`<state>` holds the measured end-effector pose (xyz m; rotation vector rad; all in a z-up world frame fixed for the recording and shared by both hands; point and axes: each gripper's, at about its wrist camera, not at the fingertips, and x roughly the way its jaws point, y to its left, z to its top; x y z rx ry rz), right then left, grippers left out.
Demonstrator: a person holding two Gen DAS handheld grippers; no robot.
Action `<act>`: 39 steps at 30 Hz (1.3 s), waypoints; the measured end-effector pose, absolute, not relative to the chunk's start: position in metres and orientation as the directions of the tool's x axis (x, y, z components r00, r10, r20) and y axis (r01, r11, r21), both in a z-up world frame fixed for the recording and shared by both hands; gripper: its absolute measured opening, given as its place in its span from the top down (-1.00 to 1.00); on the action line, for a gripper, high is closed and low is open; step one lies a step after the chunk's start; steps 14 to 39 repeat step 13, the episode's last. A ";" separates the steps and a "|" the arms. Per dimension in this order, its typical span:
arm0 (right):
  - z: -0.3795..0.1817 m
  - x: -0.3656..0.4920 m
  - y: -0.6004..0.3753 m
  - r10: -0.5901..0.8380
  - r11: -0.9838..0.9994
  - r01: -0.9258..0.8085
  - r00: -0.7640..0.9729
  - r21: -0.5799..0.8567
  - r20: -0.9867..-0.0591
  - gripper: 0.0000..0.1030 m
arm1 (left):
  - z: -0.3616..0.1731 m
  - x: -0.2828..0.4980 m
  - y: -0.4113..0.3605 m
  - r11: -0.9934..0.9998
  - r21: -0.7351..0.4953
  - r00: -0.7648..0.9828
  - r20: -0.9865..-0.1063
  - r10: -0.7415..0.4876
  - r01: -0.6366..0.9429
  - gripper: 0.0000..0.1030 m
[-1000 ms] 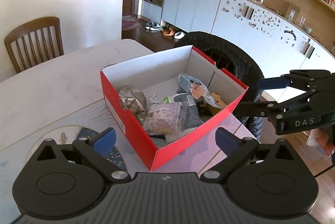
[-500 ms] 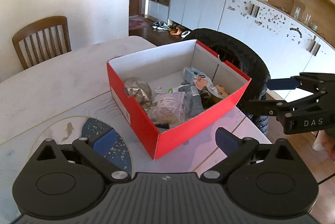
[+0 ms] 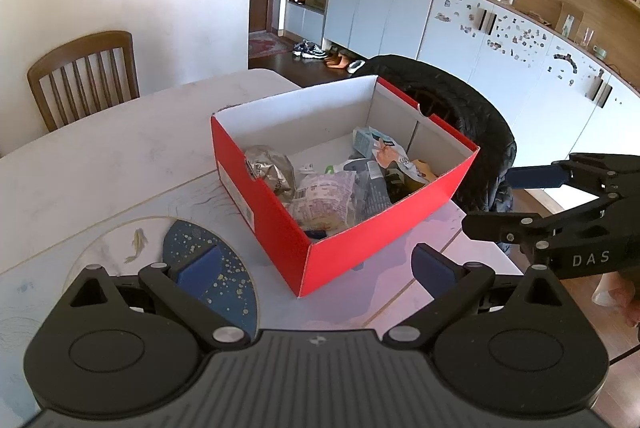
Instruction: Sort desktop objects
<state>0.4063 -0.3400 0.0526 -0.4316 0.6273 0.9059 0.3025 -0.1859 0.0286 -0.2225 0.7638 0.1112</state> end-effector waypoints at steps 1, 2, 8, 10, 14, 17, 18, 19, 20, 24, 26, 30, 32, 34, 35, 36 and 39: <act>0.052 0.406 -0.340 0.587 0.554 -0.828 0.461 -0.085 -0.665 -0.61 | 0.028 0.302 -0.186 0.971 -0.161 0.718 -0.696 0.015 -0.176 -0.98; 0.051 0.404 -0.340 0.585 0.555 -0.827 0.462 -0.085 -0.666 -0.61 | 0.028 0.301 -0.186 0.971 -0.161 0.719 -0.695 0.014 -0.175 -0.98; 0.049 0.401 -0.342 0.577 0.572 -0.818 0.460 -0.069 -0.675 -0.61 | 0.028 0.297 -0.186 0.973 -0.155 0.720 -0.694 0.018 -0.174 -0.98; 0.048 0.398 -0.342 0.574 0.575 -0.815 0.463 -0.071 -0.675 -0.61 | 0.028 0.296 -0.186 0.974 -0.149 0.723 -0.691 0.022 -0.172 -0.98; 0.047 0.396 -0.341 0.567 0.580 -0.811 0.467 -0.073 -0.678 -0.61 | 0.029 0.293 -0.184 0.974 -0.153 0.728 -0.685 0.018 -0.167 -0.98; 0.047 0.396 -0.341 0.567 0.580 -0.811 0.467 -0.073 -0.678 -0.61 | 0.029 0.293 -0.184 0.974 -0.153 0.728 -0.685 0.018 -0.167 -0.98; 0.047 0.396 -0.341 0.567 0.580 -0.811 0.467 -0.073 -0.678 -0.61 | 0.029 0.293 -0.184 0.974 -0.153 0.728 -0.685 0.018 -0.167 -0.98; 0.047 0.396 -0.341 0.567 0.580 -0.811 0.467 -0.073 -0.678 -0.61 | 0.029 0.293 -0.184 0.974 -0.153 0.728 -0.685 0.018 -0.167 -0.98; 0.047 0.396 -0.341 0.567 0.580 -0.811 0.467 -0.073 -0.678 -0.61 | 0.029 0.293 -0.184 0.974 -0.153 0.728 -0.685 0.018 -0.167 -0.98; 0.047 0.396 -0.341 0.567 0.580 -0.811 0.467 -0.073 -0.678 -0.61 | 0.029 0.293 -0.184 0.974 -0.153 0.728 -0.685 0.018 -0.167 -0.98; 0.047 0.396 -0.341 0.567 0.580 -0.811 0.467 -0.073 -0.678 -0.61 | 0.029 0.293 -0.184 0.974 -0.153 0.728 -0.685 0.018 -0.167 -0.98; 0.047 0.396 -0.341 0.567 0.580 -0.811 0.467 -0.073 -0.678 -0.61 | 0.029 0.293 -0.184 0.974 -0.153 0.728 -0.685 0.018 -0.167 -0.98; 0.047 0.396 -0.341 0.567 0.580 -0.811 0.467 -0.073 -0.678 -0.61 | 0.029 0.293 -0.184 0.974 -0.153 0.728 -0.685 0.018 -0.167 -0.98; 0.047 0.396 -0.341 0.567 0.580 -0.811 0.467 -0.073 -0.678 -0.61 | 0.029 0.293 -0.184 0.974 -0.153 0.728 -0.685 0.018 -0.167 -0.98; 0.047 0.396 -0.341 0.567 0.580 -0.811 0.467 -0.073 -0.678 -0.61 | 0.029 0.293 -0.184 0.974 -0.153 0.728 -0.685 0.018 -0.167 -0.98; 0.047 0.396 -0.341 0.567 0.580 -0.811 0.467 -0.073 -0.678 -0.61 | 0.029 0.293 -0.184 0.974 -0.153 0.728 -0.685 0.018 -0.167 -0.98; 0.047 0.396 -0.341 0.567 0.580 -0.811 0.467 -0.073 -0.678 -0.61 | 0.029 0.293 -0.184 0.974 -0.153 0.728 -0.685 0.018 -0.167 -0.98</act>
